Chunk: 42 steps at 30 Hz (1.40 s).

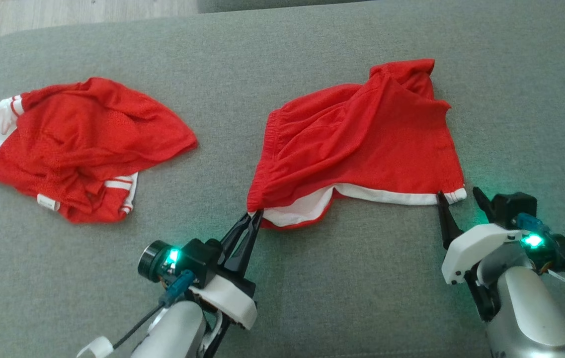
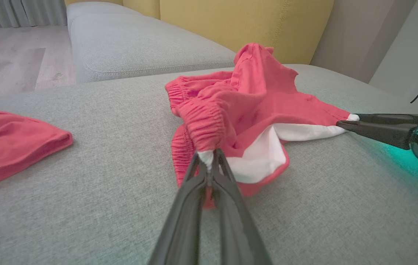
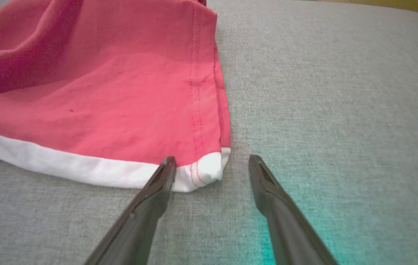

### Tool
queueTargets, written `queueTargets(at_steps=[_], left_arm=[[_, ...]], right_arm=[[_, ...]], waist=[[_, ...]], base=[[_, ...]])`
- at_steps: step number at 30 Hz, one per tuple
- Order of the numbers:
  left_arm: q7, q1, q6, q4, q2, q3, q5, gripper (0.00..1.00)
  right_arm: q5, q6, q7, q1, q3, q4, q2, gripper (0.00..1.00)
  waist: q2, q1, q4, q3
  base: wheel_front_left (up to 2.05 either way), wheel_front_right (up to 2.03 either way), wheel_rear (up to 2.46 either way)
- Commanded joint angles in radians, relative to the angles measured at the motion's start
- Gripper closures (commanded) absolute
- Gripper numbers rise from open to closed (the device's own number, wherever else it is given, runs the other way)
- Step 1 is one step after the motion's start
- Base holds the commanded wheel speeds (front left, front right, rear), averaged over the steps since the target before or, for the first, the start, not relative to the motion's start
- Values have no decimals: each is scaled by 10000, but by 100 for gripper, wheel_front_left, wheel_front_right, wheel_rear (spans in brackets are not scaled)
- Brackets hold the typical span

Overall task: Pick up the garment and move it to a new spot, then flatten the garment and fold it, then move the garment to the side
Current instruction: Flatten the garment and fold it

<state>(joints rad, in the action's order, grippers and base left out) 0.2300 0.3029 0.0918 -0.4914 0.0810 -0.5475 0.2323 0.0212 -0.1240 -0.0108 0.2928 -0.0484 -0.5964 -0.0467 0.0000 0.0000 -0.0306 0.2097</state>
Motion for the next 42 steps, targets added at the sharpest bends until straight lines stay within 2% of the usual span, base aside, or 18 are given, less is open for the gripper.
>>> queueTargets(at_steps=[1,2,9,17,24,34,42], left_arm=[[103,423,-47,327,33,270,101,100],[96,435,-47,326,41,259,107,100],[87,475,-91,292,169,298,203,100],[67,578,-203,512,583,484,231,100],[-287,1050,-91,1164,1084,595,294,100],[-1510,3300,259,2559,2018,603,396,100],[-2563,5061,360,3237,2658,483,815,100]], right_arm=[[105,-67,-59,185,275,189,-36,57],[129,-67,-92,187,309,169,-36,100],[315,-67,11,204,91,361,-36,100],[129,-67,144,202,-322,1146,-35,100],[-1033,-67,-148,288,210,2388,-366,100],[-2601,-67,-777,1600,826,4189,-1426,100],[-2834,-67,-1358,2733,920,4995,-1800,100]], waist=[[0,0,2,9],[0,0,5,12],[0,0,-77,-125],[0,0,-330,-484],[0,0,-497,-911],[0,0,-629,-1765],[0,0,-777,-2272]], base=[[0,0,0],[0,0,0],[0,0,0],[0,0,0],[0,0,0],[0,0,0],[0,0,0]])
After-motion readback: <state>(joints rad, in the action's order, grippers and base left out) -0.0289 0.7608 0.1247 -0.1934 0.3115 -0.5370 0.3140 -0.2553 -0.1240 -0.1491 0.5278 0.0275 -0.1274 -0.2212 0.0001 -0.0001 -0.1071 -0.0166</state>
